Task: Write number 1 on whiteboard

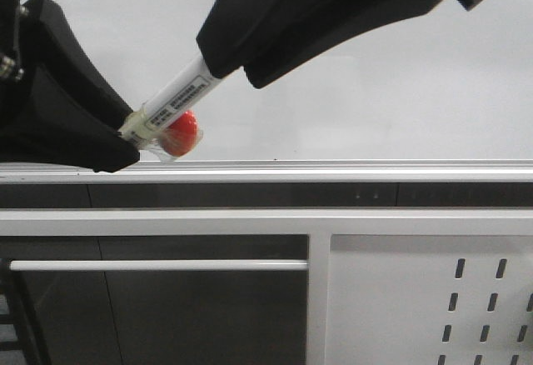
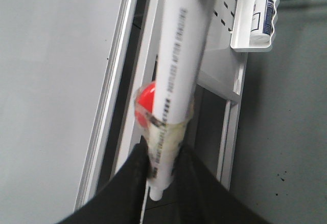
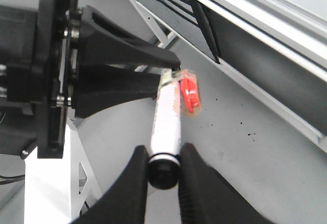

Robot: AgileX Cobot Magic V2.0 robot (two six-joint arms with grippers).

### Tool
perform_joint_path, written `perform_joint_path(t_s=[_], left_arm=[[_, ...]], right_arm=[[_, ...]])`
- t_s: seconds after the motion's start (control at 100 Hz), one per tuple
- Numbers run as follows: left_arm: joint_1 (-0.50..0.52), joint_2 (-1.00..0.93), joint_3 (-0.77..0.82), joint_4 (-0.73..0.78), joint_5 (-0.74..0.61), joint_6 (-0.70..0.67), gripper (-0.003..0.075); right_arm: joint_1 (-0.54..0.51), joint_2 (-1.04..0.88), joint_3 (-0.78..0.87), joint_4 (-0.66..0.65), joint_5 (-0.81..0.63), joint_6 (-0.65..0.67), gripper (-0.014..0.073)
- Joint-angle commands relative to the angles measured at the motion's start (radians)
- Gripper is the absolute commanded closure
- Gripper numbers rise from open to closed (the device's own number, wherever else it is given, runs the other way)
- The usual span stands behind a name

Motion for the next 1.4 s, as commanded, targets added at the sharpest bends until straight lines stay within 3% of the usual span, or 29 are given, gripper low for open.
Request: perform_joint_path(t_s=[0.0,0.35,0.66,0.75,0.86,0.97,1.16,1.39], left_arm=[[0.0,-0.012,-0.036,0.007,-0.048,-0.016,0.066],[0.0,-0.012,-0.036,0.007,-0.05,-0.017,0.0739],[0.0,-0.012,-0.036,0.008,-0.05,-0.041,0.0738],[0.0,-0.012,-0.036,0.008,-0.05,-0.041,0.0738],[0.0,-0.012,-0.036,0.008,-0.05,-0.042,0.0738],[0.0,-0.012,-0.036,0.009,-0.05,-0.072,0.0738],[0.0,-0.012,-0.036,0.009,-0.051,-0.164,0.0738],[0.053,-0.014,-0.036,0.069,-0.128,-0.477,0.0738]], right_arm=[[-0.001,-0.017,-0.033,0.017,-0.051,-0.005,0.0645],[-0.001,-0.017,-0.033,0.024,-0.051,-0.005,0.0645],[-0.002,-0.017,-0.033,0.042,-0.052,-0.005,0.0627],[-0.002,-0.017,-0.033,0.042,-0.052,-0.005,0.0526],[-0.002,-0.017,-0.033,0.042,-0.064,-0.005,0.0272],[-0.002,-0.017,-0.033,0.042,-0.075,-0.005,0.0103],[-0.002,-0.034,-0.033,0.014,-0.105,-0.005,0.009],[-0.005,-0.113,-0.033,-0.045,-0.116,-0.005,0.009]])
